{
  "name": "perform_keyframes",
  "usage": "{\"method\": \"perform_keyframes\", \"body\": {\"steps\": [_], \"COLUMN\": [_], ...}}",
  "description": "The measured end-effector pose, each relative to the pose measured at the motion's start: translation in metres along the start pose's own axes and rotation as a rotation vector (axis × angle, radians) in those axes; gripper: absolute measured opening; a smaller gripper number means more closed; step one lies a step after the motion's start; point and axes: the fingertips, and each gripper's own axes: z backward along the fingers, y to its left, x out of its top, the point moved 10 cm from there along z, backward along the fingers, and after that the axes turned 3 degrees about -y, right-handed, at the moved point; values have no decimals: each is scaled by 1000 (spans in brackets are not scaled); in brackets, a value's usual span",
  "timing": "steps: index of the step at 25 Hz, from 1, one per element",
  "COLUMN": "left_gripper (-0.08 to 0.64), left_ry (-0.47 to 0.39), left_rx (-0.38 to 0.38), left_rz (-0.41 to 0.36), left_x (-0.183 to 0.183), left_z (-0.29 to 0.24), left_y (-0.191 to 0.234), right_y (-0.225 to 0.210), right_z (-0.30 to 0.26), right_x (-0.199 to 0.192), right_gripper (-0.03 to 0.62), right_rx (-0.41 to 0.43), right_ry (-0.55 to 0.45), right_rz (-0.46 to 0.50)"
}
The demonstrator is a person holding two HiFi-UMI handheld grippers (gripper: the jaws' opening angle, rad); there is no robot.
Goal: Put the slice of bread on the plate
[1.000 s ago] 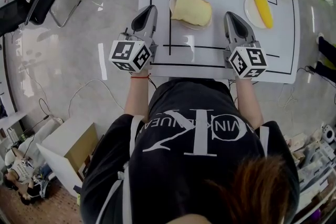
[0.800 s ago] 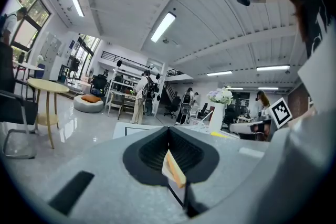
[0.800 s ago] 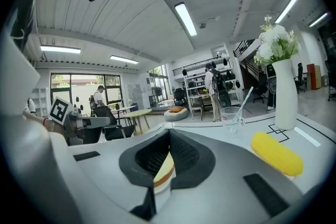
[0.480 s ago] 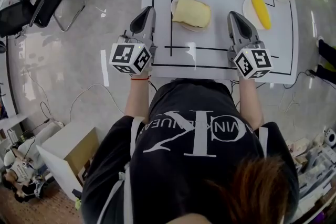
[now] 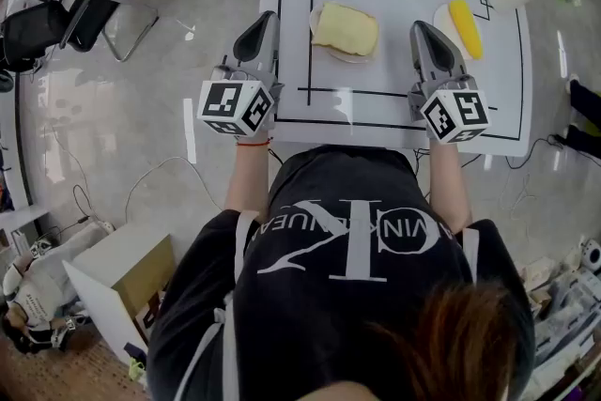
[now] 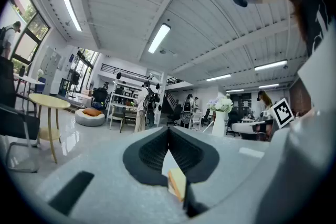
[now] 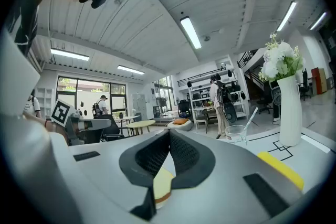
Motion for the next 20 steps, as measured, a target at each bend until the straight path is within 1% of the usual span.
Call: {"method": "perform_keyframes", "body": {"steps": [6,20], "left_gripper": [11,11], "left_ry": [-25,-81], "left_rx": [16,41], "left_rz": [-35,-85], "left_x": [12,33], "left_z": [1,1], "left_y": [0,1], "right_y": [0,0], "right_z": [-1,-7], "right_x": [8,18], "right_gripper": [2,2], "right_rx": [14,34], "right_ry": [-27,-67], "right_rz": [6,15]}}
